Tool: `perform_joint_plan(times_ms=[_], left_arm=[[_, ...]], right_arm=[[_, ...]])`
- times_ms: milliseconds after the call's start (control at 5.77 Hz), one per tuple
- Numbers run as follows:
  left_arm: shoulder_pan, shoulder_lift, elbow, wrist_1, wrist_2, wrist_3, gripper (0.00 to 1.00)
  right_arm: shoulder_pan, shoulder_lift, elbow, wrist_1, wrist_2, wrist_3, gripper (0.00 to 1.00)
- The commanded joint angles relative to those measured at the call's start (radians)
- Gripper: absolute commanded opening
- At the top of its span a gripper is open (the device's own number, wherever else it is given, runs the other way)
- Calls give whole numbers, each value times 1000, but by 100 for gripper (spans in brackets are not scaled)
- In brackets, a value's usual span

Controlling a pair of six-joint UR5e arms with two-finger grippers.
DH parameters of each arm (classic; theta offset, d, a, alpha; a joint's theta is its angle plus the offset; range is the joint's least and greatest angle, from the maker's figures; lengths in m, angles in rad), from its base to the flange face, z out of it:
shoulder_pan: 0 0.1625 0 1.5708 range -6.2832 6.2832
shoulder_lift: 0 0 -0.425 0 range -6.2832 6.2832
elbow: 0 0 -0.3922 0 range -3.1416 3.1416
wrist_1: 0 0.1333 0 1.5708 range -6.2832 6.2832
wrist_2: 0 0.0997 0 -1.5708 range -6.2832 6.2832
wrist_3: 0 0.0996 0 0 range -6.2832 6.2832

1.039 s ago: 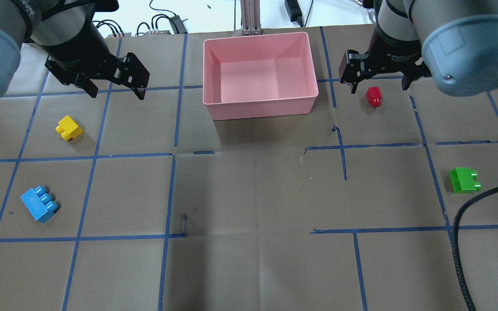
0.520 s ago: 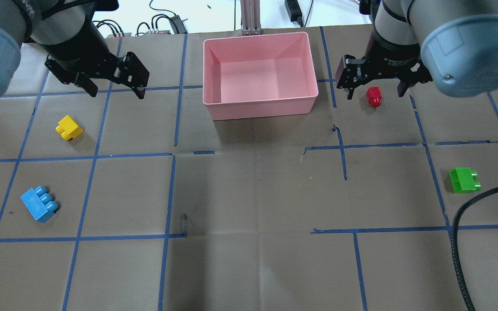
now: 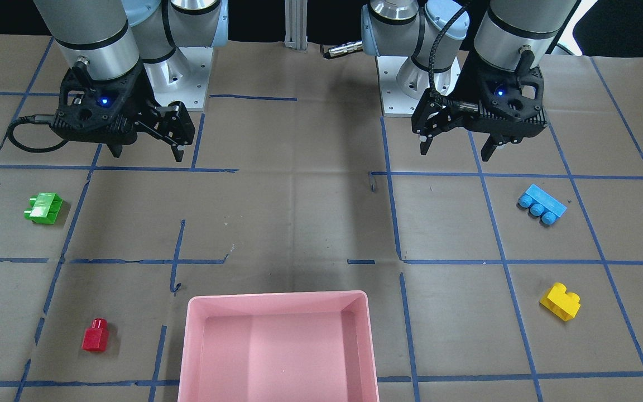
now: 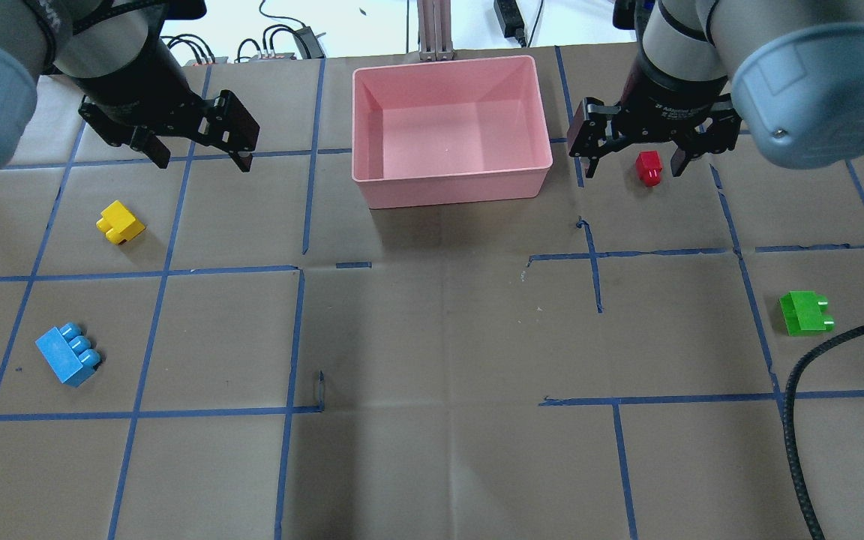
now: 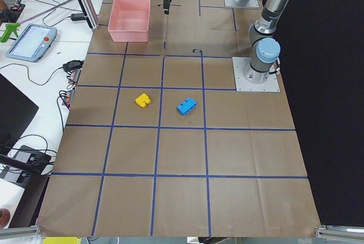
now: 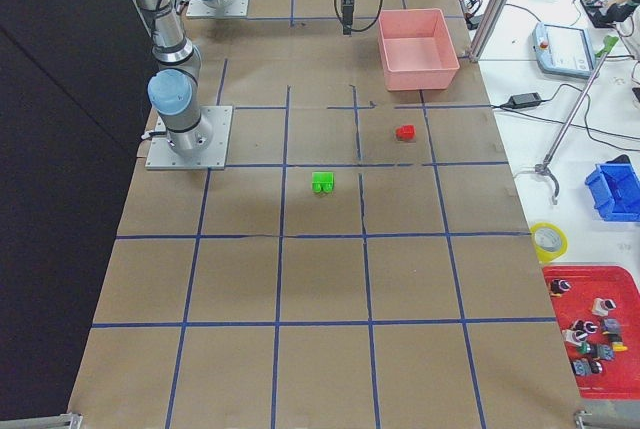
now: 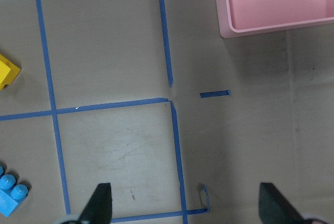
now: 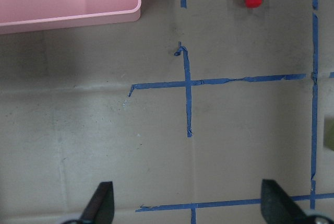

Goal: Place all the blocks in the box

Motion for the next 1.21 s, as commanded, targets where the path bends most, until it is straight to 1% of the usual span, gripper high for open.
perform_joint_plan(times_ms=[0, 173, 520, 693, 866, 1039], left_arm=[[16, 8, -11, 2, 3, 44, 99], [62, 8, -22, 11, 3, 117, 99], [311, 10, -31, 14, 3, 243, 99], [444, -1, -29, 14, -5, 332, 99], [575, -21, -23, 17, -7, 402, 100], [634, -35, -40, 11, -5, 391, 100]], right_arm=[[0, 1, 0, -1, 1, 1, 100], [0, -1, 2, -1, 3, -1, 100], [0, 2, 7, 1, 1, -4, 100], [-11, 2, 28, -13, -2, -30, 100], [-35, -7, 33, -24, -5, -139, 100], [-117, -62, 42, -8, -4, -216, 100]])
